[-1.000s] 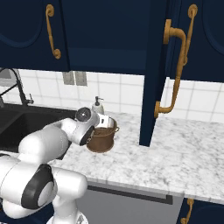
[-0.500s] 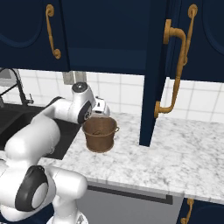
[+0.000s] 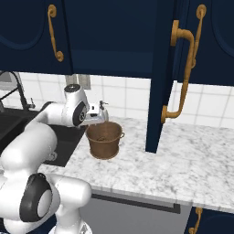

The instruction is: Open the cabinet, pick up the bread from the cabinet and place it in the basket. Then move the basket to the dining counter.

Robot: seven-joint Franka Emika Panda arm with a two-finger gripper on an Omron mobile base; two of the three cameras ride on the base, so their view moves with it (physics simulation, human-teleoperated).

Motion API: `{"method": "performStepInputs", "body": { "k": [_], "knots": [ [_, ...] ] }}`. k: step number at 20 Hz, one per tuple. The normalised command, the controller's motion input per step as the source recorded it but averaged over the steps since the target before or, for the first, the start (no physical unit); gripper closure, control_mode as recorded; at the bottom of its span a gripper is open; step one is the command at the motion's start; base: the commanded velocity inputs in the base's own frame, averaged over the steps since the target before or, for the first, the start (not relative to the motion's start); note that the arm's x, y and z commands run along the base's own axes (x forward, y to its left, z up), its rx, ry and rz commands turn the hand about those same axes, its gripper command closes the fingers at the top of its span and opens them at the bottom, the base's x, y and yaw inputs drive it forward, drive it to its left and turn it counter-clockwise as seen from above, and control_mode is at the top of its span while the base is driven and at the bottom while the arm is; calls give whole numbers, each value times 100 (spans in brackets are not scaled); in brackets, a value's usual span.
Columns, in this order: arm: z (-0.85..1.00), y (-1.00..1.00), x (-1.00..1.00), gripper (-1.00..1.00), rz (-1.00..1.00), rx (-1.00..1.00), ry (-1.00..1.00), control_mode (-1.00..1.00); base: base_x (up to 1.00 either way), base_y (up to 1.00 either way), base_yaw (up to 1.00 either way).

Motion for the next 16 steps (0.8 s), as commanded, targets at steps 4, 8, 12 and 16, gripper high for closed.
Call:
{"method": "performStepInputs", "body": {
  "k": [4, 8, 12, 16],
  "knots": [
    [-36, 22, 1, -100, 2, -14, 15, -100, 0, 0, 0],
    [-58, -3, 3, -100, 0, 0, 3, -100, 0, 0, 0],
    [-50, -8, 6, -100, 0, 0, 0, -100, 0, 0, 0],
    [-32, -5, 6, -100, 0, 0, 0, -100, 0, 0, 0]
  ]
}}
